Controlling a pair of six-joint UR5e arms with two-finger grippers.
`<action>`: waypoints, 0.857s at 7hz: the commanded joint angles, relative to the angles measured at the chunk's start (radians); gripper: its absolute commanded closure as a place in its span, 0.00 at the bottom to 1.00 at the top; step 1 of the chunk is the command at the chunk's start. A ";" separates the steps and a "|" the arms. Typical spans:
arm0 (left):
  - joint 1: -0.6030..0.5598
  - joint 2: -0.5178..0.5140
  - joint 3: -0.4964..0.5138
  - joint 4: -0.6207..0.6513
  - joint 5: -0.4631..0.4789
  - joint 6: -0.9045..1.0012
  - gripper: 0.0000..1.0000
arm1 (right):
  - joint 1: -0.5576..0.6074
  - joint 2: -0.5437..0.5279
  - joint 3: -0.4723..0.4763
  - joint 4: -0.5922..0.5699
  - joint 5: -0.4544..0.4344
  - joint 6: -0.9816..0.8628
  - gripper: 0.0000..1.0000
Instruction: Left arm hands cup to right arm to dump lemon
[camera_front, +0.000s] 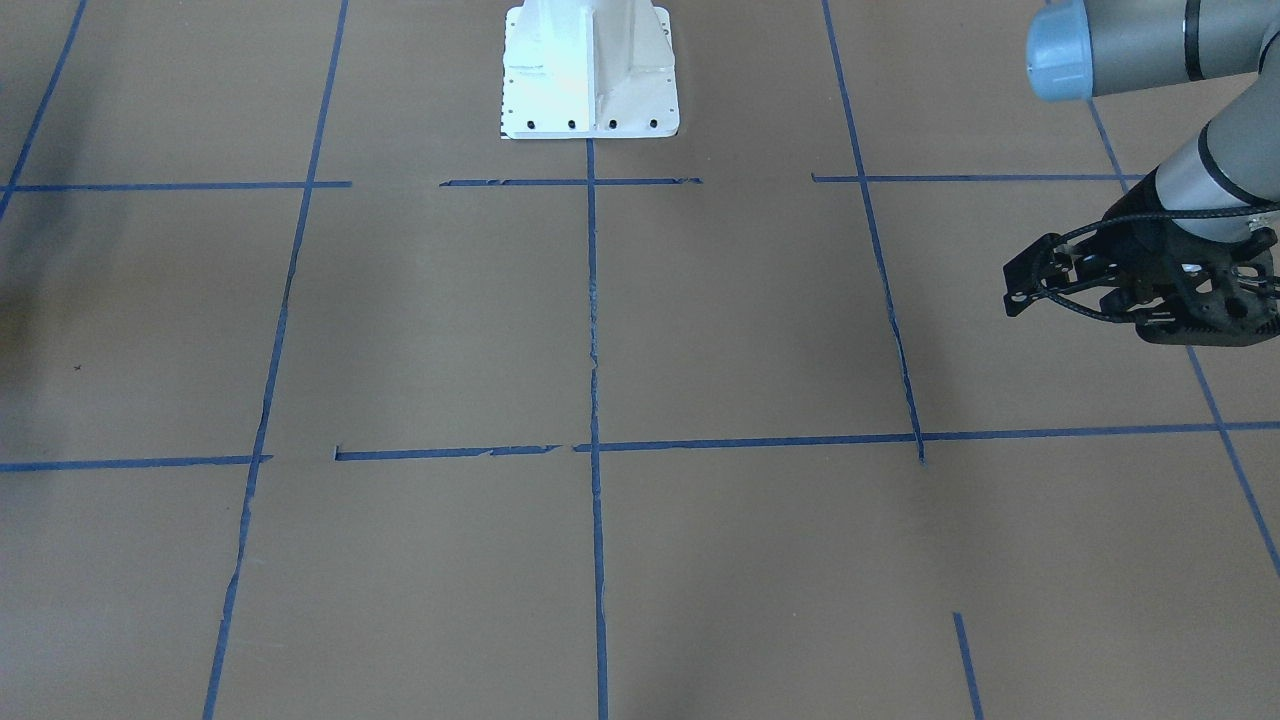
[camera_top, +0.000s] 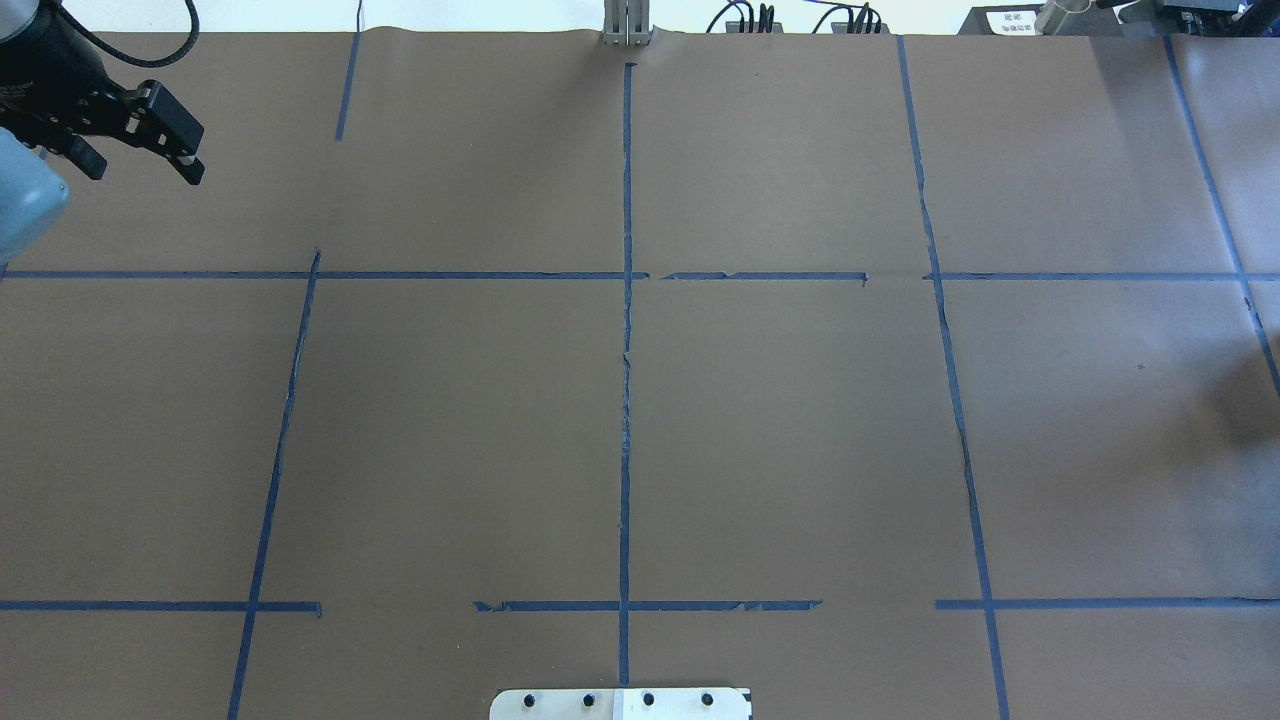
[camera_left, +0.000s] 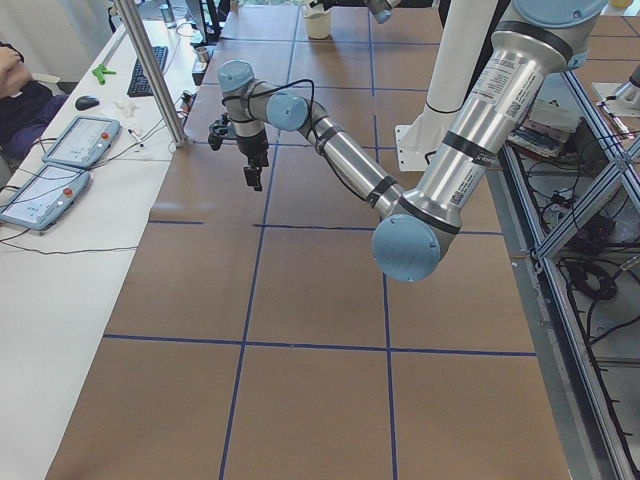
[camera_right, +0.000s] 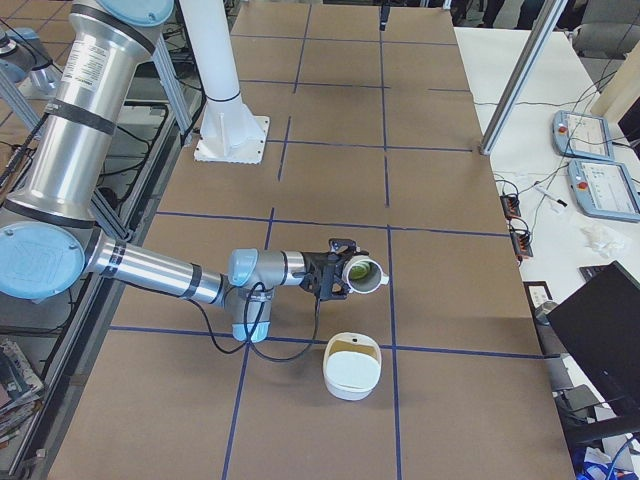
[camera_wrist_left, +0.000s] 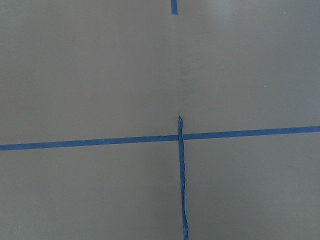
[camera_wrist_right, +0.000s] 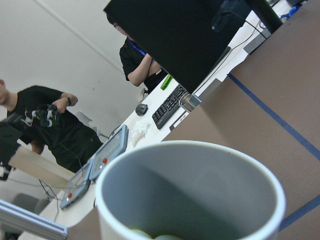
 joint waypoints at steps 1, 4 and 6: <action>0.001 -0.003 -0.001 0.001 0.000 -0.001 0.00 | 0.083 0.043 -0.135 0.137 0.001 0.341 0.98; 0.001 -0.002 -0.003 0.001 0.000 -0.001 0.00 | 0.128 0.100 -0.165 0.173 -0.003 0.705 0.97; 0.001 -0.002 -0.003 0.001 0.000 -0.001 0.00 | 0.140 0.111 -0.183 0.173 -0.007 0.868 0.96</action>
